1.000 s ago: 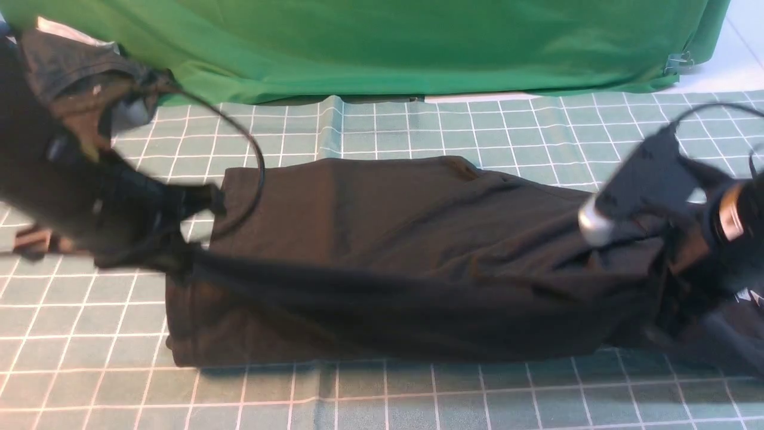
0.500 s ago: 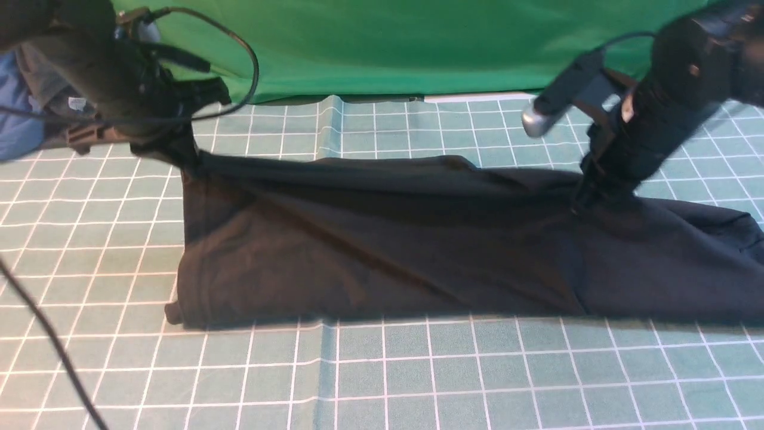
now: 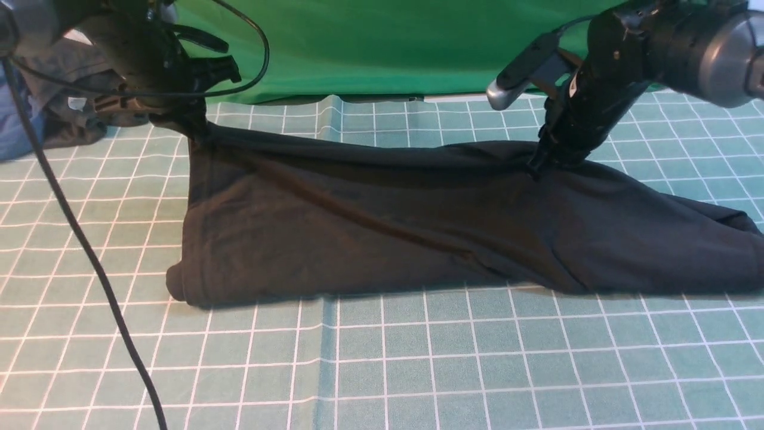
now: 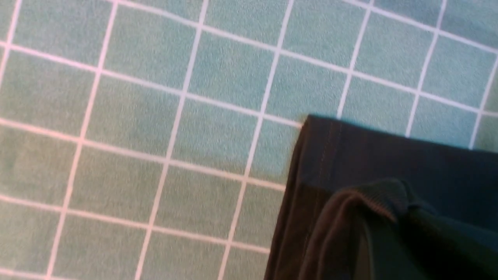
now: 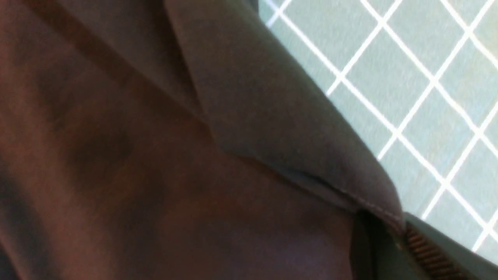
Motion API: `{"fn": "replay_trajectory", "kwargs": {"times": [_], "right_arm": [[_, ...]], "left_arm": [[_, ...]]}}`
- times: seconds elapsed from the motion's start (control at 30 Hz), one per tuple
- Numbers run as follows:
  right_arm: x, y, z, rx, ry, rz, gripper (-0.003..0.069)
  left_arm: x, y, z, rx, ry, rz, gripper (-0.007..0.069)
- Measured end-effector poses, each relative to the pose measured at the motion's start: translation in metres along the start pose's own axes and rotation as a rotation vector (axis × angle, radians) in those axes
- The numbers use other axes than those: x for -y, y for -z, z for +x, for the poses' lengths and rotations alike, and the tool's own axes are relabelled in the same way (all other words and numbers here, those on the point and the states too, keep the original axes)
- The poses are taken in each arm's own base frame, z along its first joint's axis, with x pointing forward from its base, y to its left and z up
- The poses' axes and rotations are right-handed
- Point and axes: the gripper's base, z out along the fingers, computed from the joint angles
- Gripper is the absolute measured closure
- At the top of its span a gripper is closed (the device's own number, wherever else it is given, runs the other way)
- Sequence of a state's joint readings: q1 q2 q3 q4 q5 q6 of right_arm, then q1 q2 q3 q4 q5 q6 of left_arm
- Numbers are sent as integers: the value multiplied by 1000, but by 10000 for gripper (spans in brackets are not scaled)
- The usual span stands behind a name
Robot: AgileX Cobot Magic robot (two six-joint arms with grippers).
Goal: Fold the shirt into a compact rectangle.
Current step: 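Fold the black garment in half by bringing its near edge over to the far edge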
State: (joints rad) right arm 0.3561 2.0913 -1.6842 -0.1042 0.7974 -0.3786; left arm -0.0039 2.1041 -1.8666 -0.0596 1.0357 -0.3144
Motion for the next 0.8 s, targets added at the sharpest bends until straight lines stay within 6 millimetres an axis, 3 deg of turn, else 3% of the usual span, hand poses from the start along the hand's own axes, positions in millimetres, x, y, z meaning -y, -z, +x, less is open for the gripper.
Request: {"fn": "replay_trajectory", "kwargs": {"times": [0.2, 0.37, 0.47, 0.5, 0.53, 0.6, 0.73, 0.8], "right_arm": [[3, -6, -4, 56, -2, 24, 621], [5, -6, -8, 101, -11, 44, 547], [8, -5, -12, 150, -19, 64, 428], [8, -5, -13, 153, -19, 65, 420], [9, -4, -15, 175, -35, 76, 369], [11, 1, -17, 194, -61, 86, 335], [18, 26, -24, 196, -114, 94, 391], [20, 51, -28, 216, -150, 85, 510]], "left_arm": [[1, -12, -6, 45, 9, 22, 604], [3, -13, -8, 71, 16, 41, 568], [2, -12, -11, 98, 10, 38, 478], [2, -12, -11, 99, 9, 38, 464], [1, -12, -12, 111, 3, 32, 401], [1, -10, -13, 122, -11, 27, 329], [3, 5, -14, 145, -48, 35, 234], [7, 18, -11, 132, -54, 85, 248]]}}
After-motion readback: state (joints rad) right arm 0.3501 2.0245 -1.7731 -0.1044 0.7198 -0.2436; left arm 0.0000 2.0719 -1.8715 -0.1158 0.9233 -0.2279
